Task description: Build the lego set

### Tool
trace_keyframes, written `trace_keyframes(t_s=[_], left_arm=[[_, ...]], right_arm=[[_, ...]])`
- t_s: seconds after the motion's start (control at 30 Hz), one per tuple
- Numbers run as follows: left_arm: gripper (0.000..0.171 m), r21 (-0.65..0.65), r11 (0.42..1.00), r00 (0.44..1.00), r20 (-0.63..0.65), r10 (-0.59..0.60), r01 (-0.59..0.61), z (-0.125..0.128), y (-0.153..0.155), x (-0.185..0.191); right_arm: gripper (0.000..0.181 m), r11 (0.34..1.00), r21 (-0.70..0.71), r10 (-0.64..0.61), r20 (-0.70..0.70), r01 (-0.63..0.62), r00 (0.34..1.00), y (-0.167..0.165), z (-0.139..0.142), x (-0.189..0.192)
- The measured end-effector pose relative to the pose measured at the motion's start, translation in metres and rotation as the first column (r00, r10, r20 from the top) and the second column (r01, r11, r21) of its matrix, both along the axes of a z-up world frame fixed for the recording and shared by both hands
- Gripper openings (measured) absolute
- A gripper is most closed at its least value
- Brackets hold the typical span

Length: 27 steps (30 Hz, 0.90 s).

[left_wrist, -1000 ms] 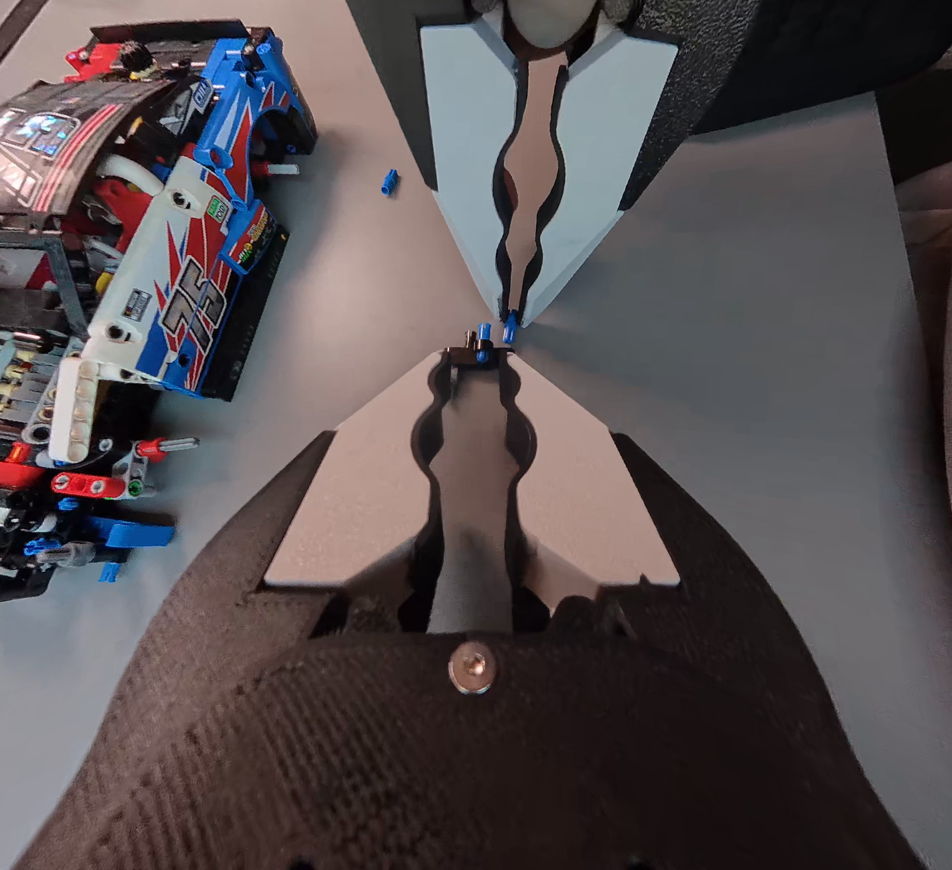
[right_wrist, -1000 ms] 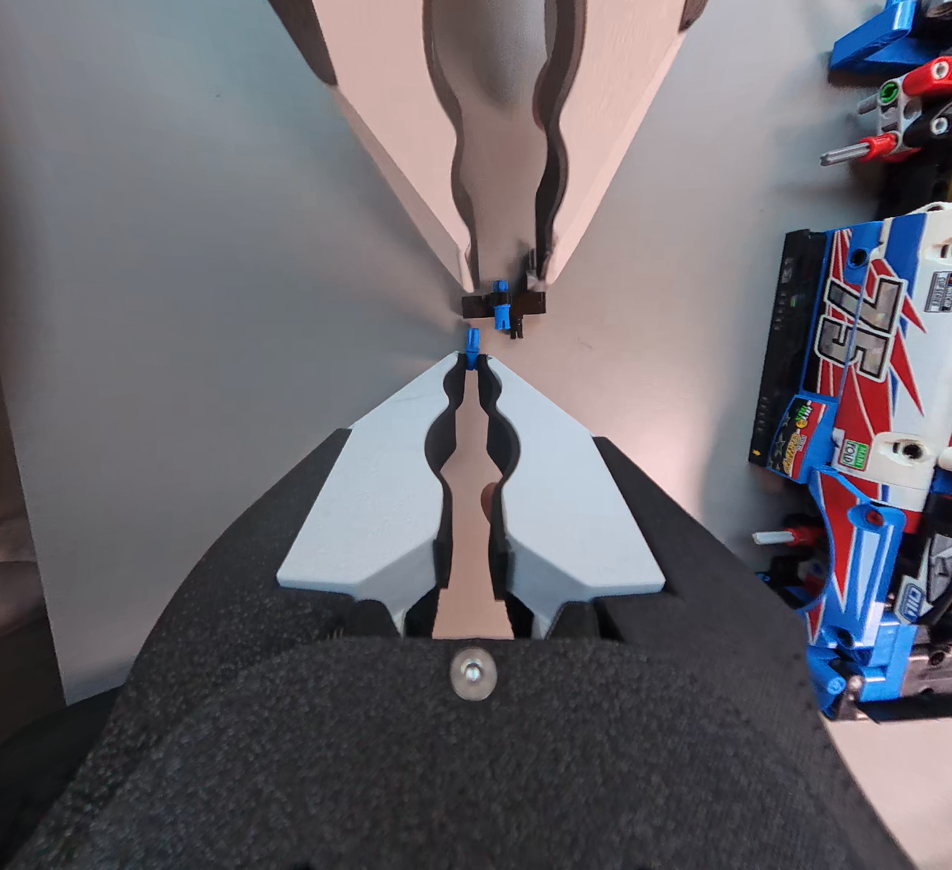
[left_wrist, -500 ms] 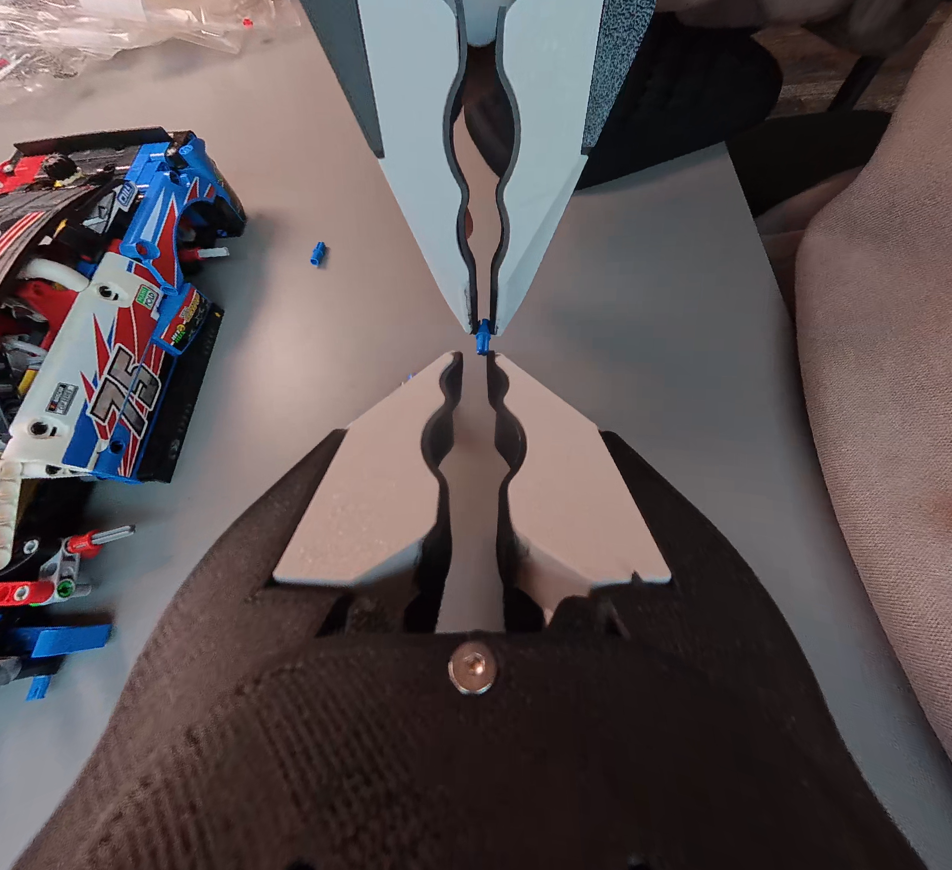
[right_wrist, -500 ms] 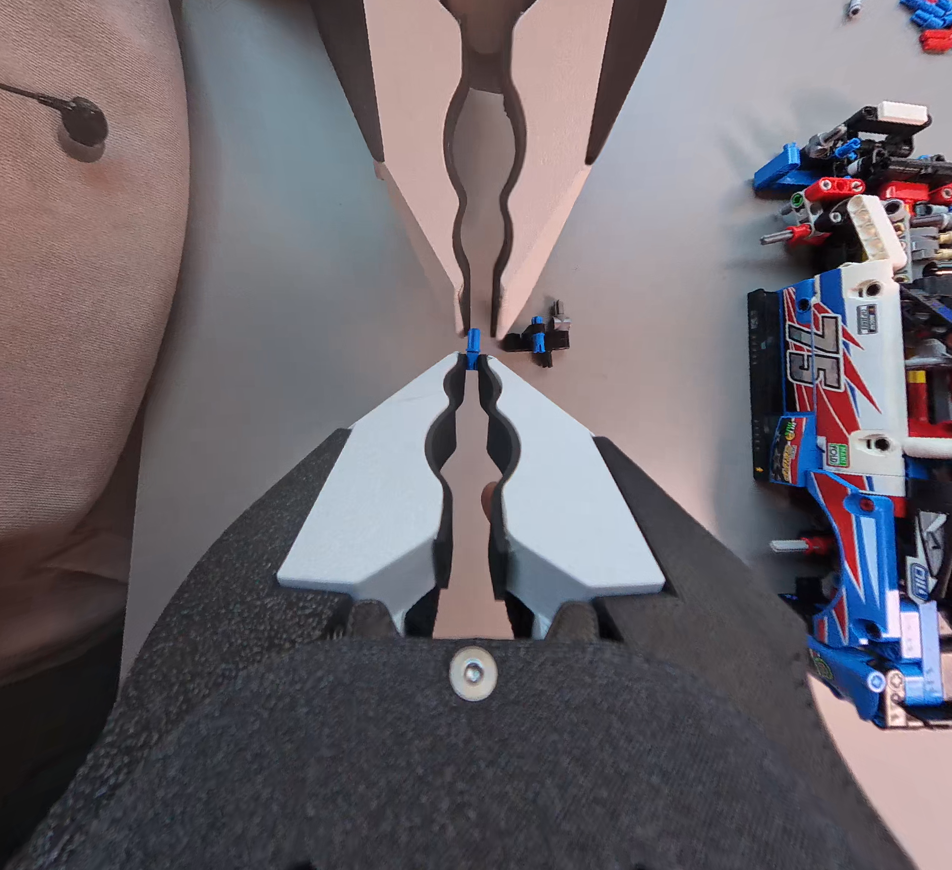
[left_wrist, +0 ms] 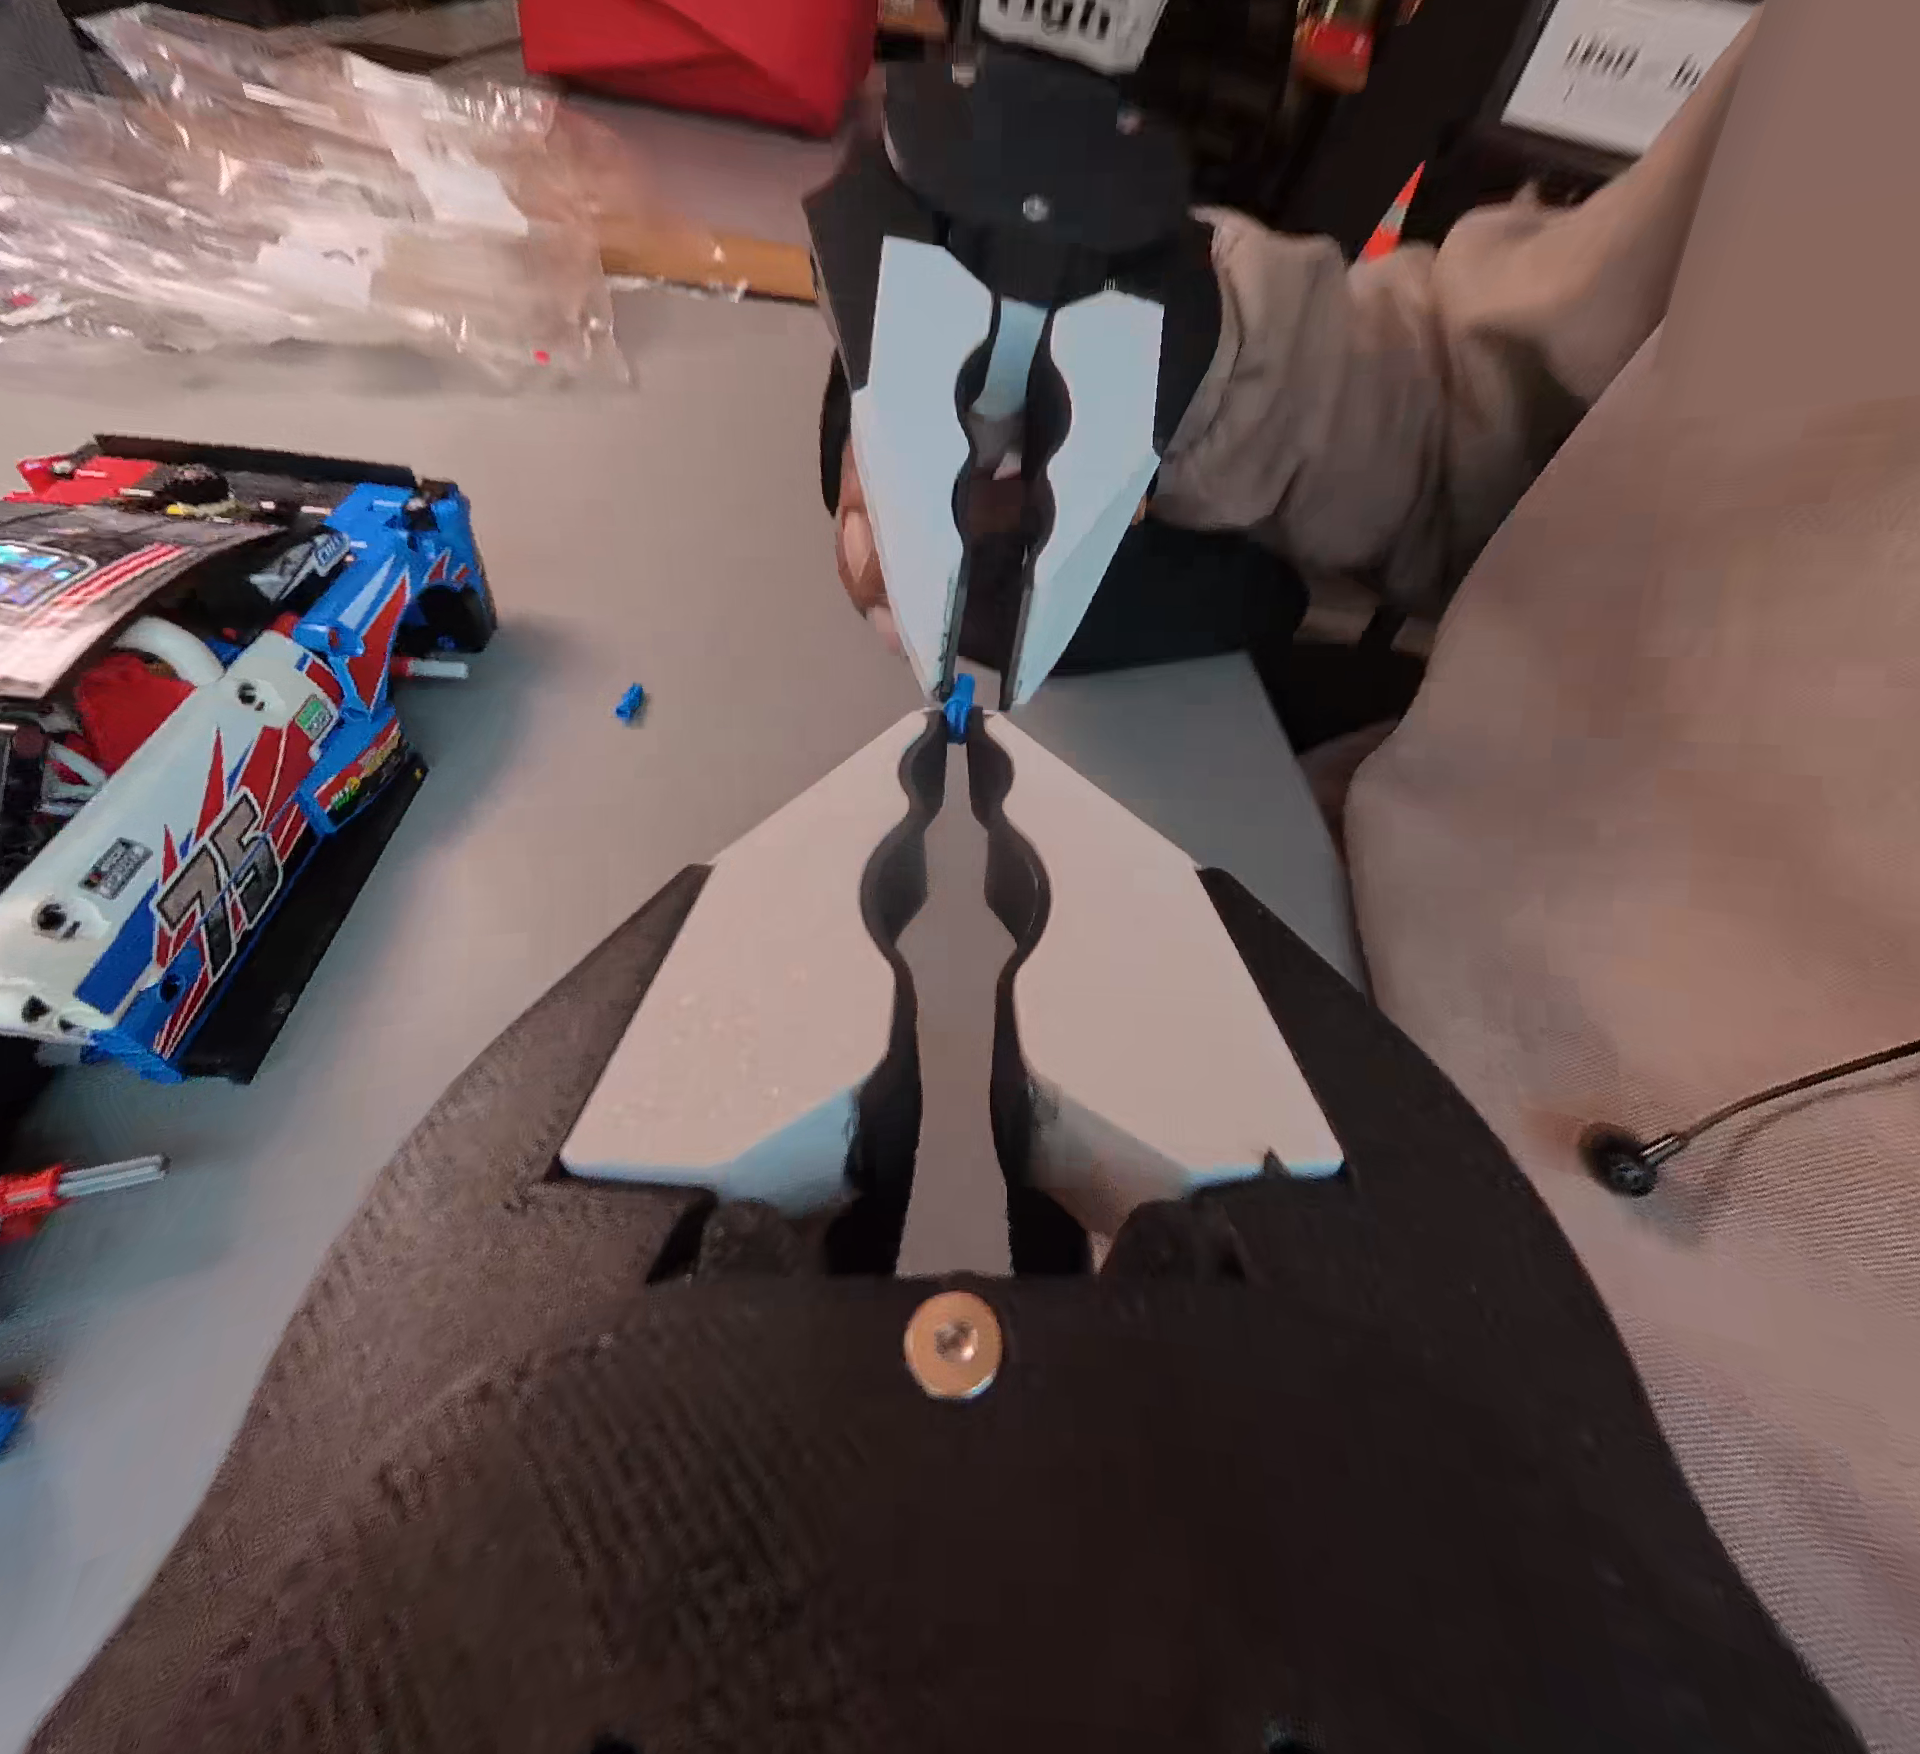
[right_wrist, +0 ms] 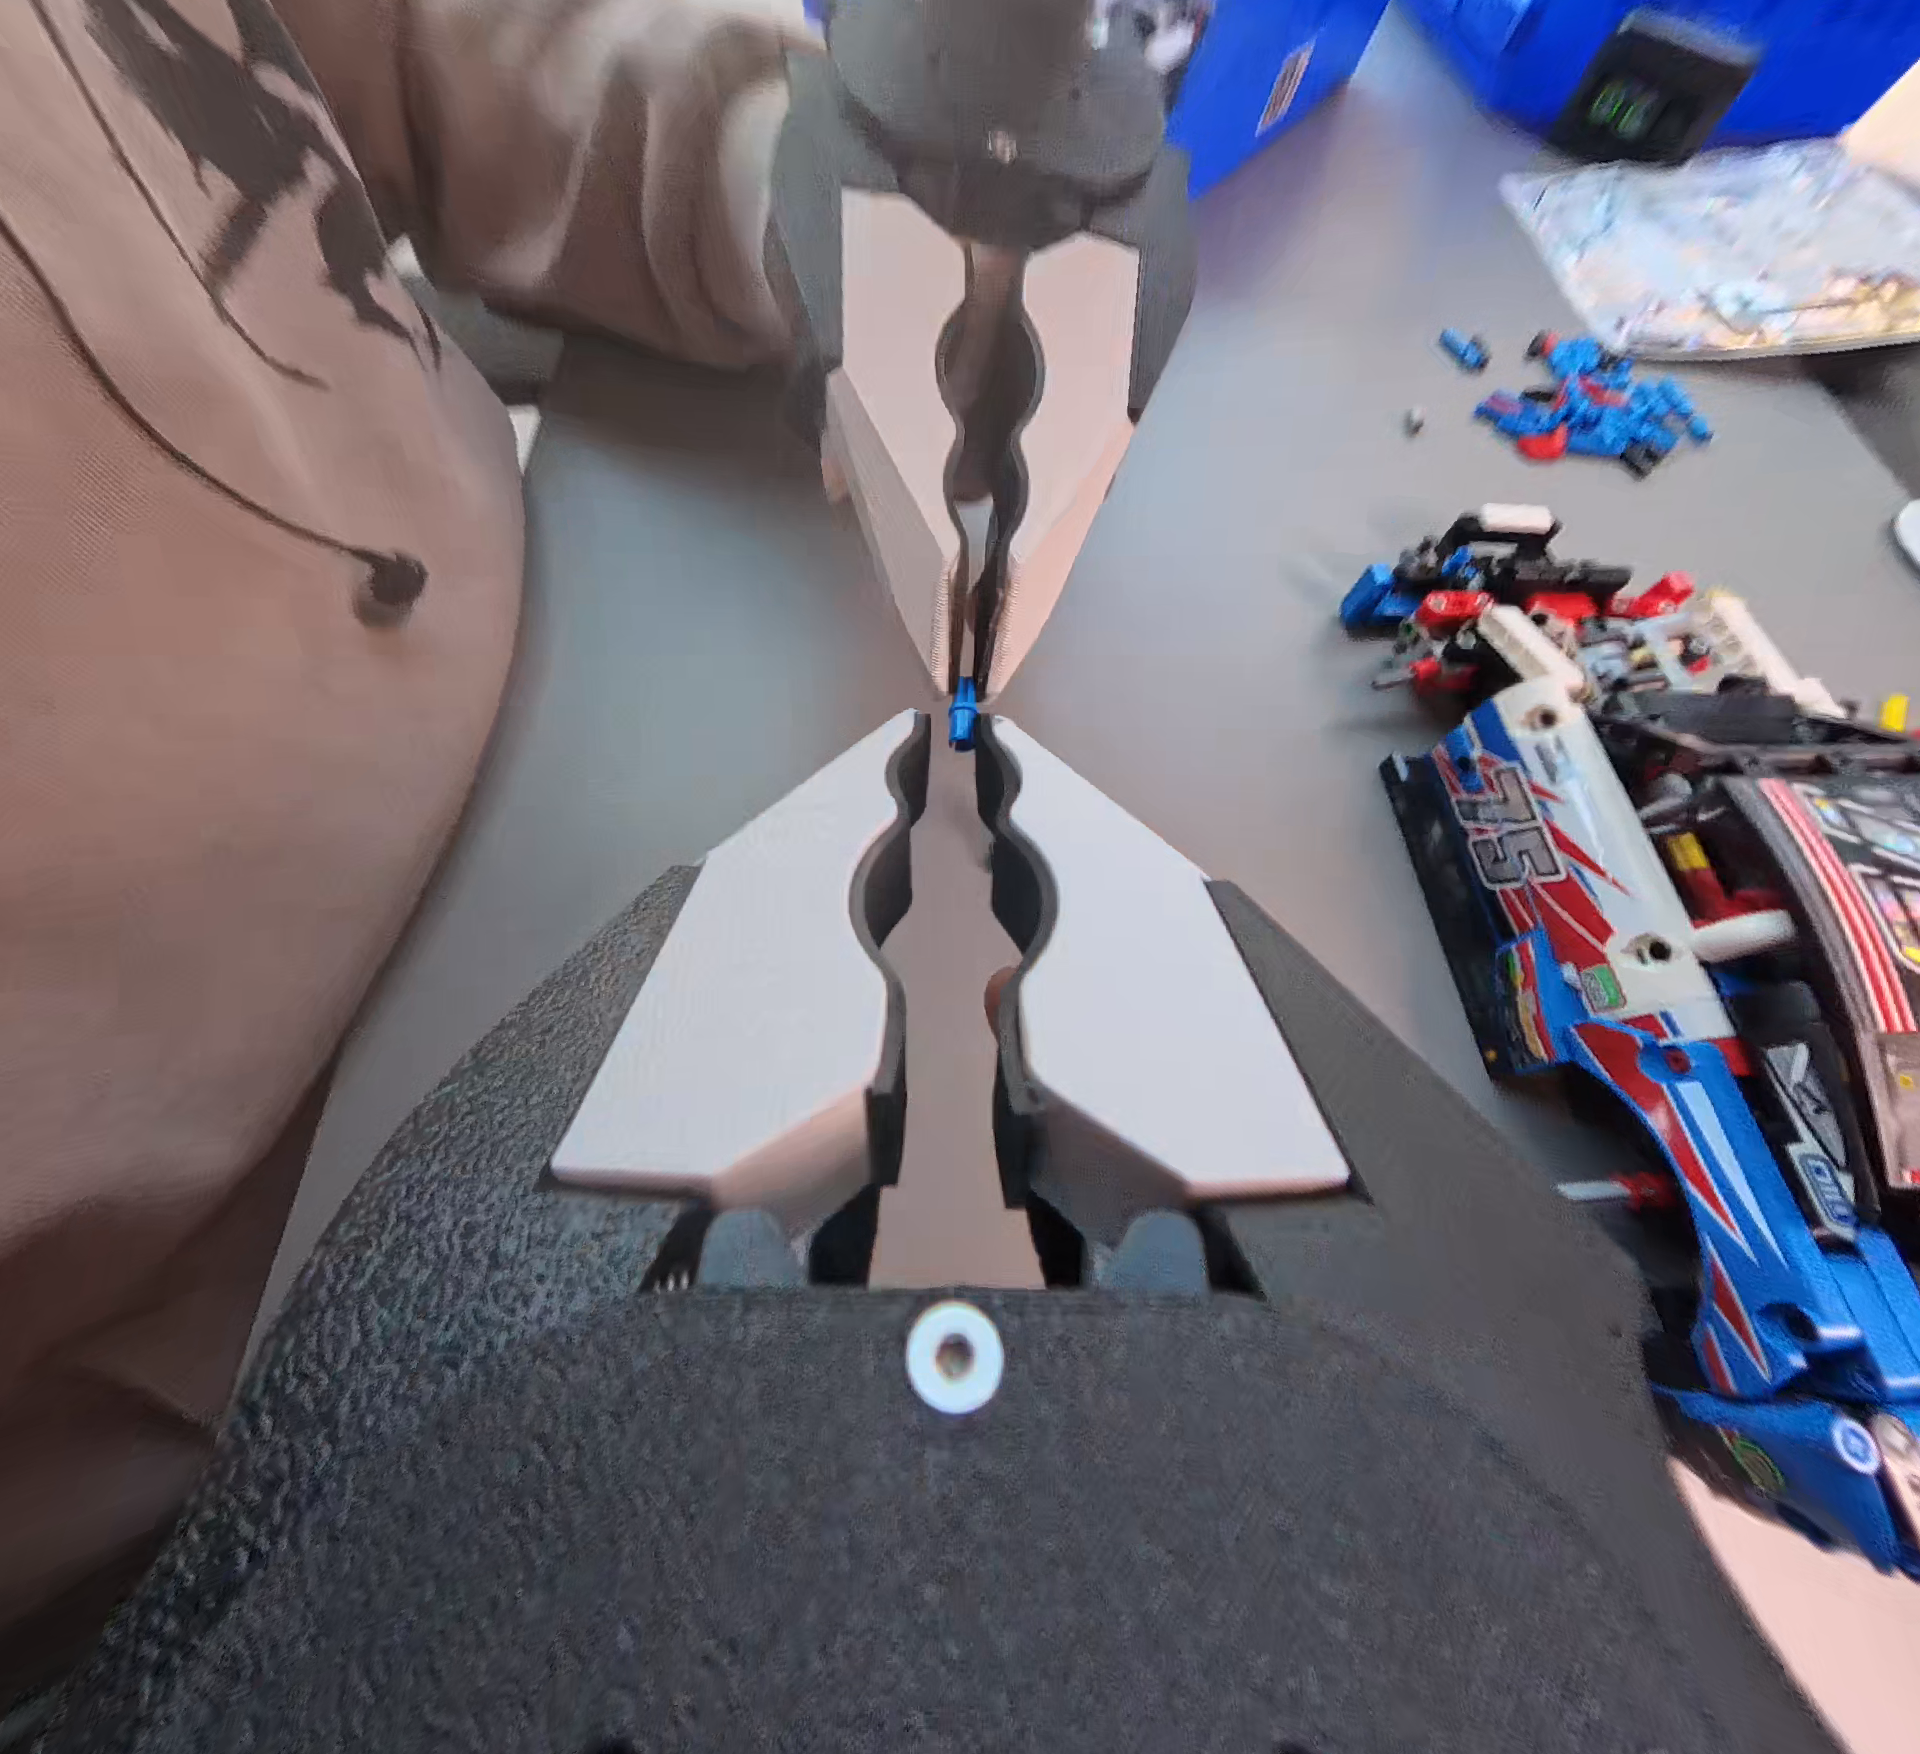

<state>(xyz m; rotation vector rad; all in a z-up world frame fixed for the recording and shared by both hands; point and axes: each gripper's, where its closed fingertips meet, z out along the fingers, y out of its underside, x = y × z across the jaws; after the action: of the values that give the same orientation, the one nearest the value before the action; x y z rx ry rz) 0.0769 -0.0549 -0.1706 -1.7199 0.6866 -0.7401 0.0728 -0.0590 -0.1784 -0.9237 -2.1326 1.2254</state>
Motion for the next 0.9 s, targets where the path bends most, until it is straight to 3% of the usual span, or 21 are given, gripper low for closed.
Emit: trace_keyframes(t_s=[0.1,0.3,0.77,0.83,0.9], left_arm=[[0.002,0.017,0.999,0.991,0.129,-0.032,0.030,0.018,-0.004,0.000],[0.002,0.001,0.998,0.976,0.211,-0.059,0.060,0.025,-0.005,0.003],[0.003,-0.017,1.000,0.992,0.124,-0.019,0.022,0.012,0.000,0.000],[0.012,-0.032,0.998,0.996,0.075,0.050,-0.047,0.005,0.007,-0.014],[0.019,-0.073,0.990,0.991,-0.059,0.116,-0.120,-0.014,0.013,-0.031]], right_arm=[[0.010,0.991,-0.131,-0.013,-0.156,-0.007,0.988,-0.003,0.026,0.002],[0.011,0.992,-0.130,-0.027,-0.233,-0.004,0.972,-0.005,0.030,0.001],[0.003,0.993,-0.112,-0.042,-0.200,0.020,0.979,-0.002,0.019,-0.004],[0.003,0.993,-0.111,-0.059,-0.190,0.038,0.980,0.005,0.016,-0.005],[0.002,0.988,-0.130,-0.108,-0.174,0.086,0.979,0.021,0.014,-0.007]])
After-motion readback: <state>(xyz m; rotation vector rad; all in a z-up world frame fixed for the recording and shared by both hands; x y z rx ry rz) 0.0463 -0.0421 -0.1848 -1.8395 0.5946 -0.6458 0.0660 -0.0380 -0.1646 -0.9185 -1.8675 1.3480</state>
